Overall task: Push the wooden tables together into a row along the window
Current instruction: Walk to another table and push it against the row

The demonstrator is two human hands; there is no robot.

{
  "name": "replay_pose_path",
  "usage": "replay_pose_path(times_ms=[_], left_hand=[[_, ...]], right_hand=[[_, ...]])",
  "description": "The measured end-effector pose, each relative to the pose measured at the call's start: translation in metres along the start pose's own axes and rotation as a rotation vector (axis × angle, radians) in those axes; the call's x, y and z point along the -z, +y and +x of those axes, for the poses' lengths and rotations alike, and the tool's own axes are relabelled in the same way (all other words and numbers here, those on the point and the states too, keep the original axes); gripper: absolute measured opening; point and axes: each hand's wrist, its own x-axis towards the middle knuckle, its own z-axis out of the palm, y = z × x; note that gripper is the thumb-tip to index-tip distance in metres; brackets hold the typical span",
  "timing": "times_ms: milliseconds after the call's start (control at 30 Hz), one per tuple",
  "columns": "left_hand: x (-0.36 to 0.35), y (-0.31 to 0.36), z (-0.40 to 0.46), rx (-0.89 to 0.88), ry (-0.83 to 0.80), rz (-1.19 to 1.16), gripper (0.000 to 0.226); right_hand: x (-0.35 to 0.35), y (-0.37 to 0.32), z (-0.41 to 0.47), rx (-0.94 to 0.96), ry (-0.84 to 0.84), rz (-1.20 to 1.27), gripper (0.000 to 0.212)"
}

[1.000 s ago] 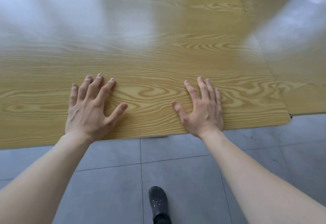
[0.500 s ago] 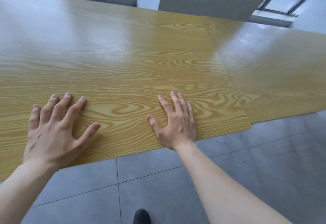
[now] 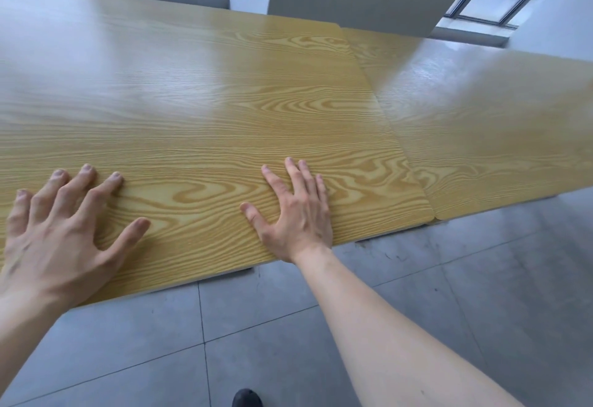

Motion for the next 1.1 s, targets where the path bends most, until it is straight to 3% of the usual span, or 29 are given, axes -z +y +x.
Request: replay_pose_path(times_ms=[367, 600, 833, 1100], left_hand=[[0.02, 0.019, -0.007, -0.031, -0.054, 0.229, 0.083], [0.046, 0.05, 0.008, -0.057, -0.079, 0.224, 0.084], [0.085, 0.09, 0.073, -0.091, -0.051, 0.137, 0.086], [0.126, 0.116, 0.208, -0.155, 0.021, 0.047, 0.086]], right_hand=[[-0.005, 0.006, 0.001, 0.037, 0.0, -0.01, 0.082], [0.035, -0.007, 0.018, 0.059, -0.048, 0.009, 0.086], [0.102, -0.03, 0.074, 0.082, -0.062, 0.009, 0.087], [0.155, -0.051, 0.169, 0.019, -0.006, -0.022, 0.087]])
